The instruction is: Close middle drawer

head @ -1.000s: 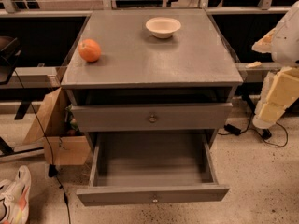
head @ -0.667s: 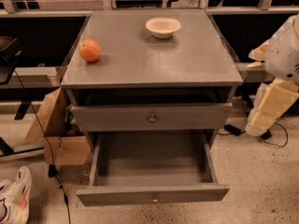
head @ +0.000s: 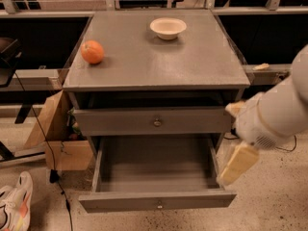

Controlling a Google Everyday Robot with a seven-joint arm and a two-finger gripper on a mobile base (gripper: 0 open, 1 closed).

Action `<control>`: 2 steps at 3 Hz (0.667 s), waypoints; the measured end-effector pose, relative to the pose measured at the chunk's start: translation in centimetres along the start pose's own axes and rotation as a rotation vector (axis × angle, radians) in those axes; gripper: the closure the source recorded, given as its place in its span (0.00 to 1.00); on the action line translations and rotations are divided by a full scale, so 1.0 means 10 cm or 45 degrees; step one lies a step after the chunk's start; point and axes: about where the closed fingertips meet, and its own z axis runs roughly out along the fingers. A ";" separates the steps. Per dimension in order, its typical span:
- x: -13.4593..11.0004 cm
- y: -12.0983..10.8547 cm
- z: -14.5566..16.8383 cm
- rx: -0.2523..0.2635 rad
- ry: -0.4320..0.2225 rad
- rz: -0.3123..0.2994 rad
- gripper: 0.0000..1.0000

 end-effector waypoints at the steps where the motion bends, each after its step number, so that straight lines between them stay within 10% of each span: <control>1: 0.20 0.43 0.96 -0.124 -0.053 0.081 0.00; 2: 0.32 0.59 1.35 -0.143 -0.069 0.107 0.00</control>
Offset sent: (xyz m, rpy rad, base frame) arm -0.0157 0.0206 -0.1041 0.0783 0.0939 -0.0159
